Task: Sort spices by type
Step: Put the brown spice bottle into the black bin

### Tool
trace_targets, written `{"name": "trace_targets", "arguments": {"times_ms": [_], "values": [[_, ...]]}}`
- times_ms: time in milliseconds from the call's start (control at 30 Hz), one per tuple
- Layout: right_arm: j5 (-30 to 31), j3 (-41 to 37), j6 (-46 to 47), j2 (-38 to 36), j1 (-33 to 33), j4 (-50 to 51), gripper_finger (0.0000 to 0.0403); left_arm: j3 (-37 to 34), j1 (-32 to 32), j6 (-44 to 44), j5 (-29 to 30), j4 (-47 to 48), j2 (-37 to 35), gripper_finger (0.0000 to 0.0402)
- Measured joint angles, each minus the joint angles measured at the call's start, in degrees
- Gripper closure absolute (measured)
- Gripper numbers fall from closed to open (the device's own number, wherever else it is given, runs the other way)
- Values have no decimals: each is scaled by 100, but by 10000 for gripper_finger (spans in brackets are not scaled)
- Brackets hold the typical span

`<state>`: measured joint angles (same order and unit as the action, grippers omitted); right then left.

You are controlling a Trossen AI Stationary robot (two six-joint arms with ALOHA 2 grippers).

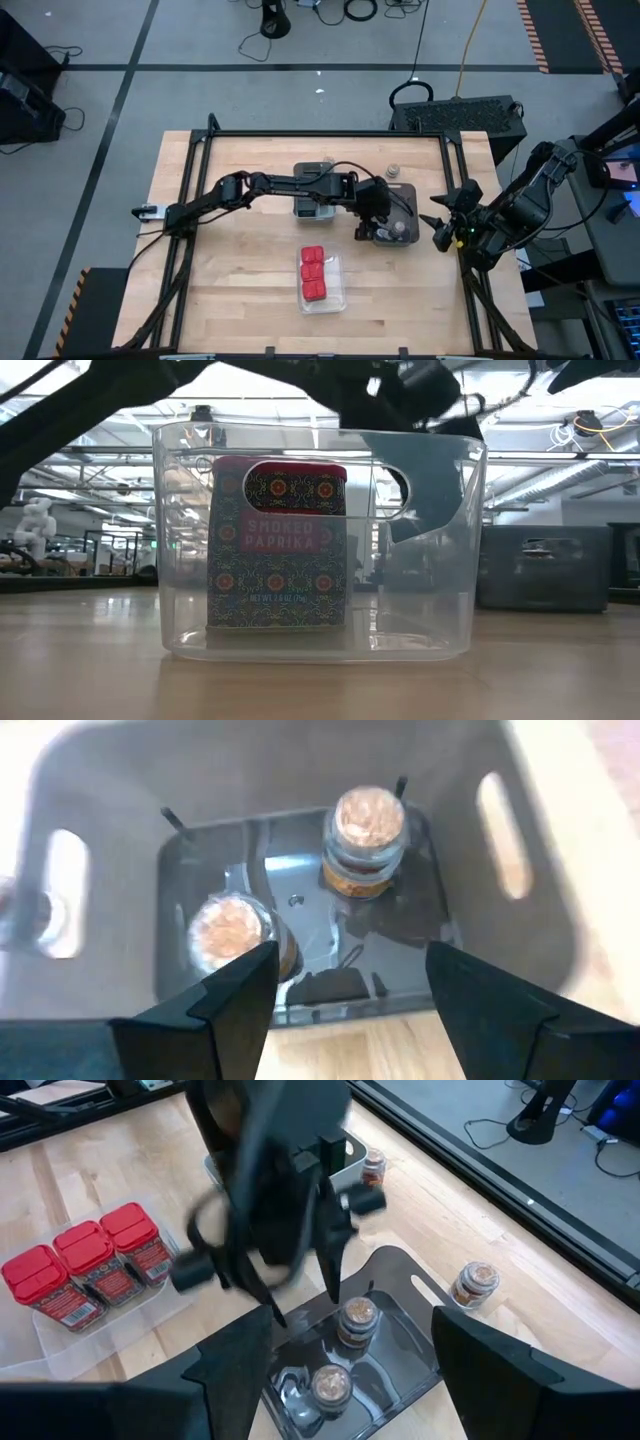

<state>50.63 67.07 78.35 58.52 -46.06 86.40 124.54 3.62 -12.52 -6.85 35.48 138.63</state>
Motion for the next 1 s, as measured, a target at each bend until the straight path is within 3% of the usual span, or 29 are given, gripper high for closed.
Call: {"name": "trace_targets", "arguments": {"times_ms": [233, 433, 700, 833, 1000], "values": [[-53, -2, -122, 17, 0, -49, 145, 29, 59, -531, 310, 189, -664, 142], [-123, -2, -109, 56, 0, -80, 145, 34, 506, -937, 342, 698, -1318, 142], [-146, -2, -14, 232, 3, -92, 145, 29, 1875, -823, 371, 2485, -1862, 142], [-129, -2, 132, 298, 210, -89, 145, 34, 2609, -662, -12, 3255, -1967, 142], [-115, -2, 149, 352, 735, -95, 145, -74, 3334, -434, -262, 3522, -1905, 142]]}}
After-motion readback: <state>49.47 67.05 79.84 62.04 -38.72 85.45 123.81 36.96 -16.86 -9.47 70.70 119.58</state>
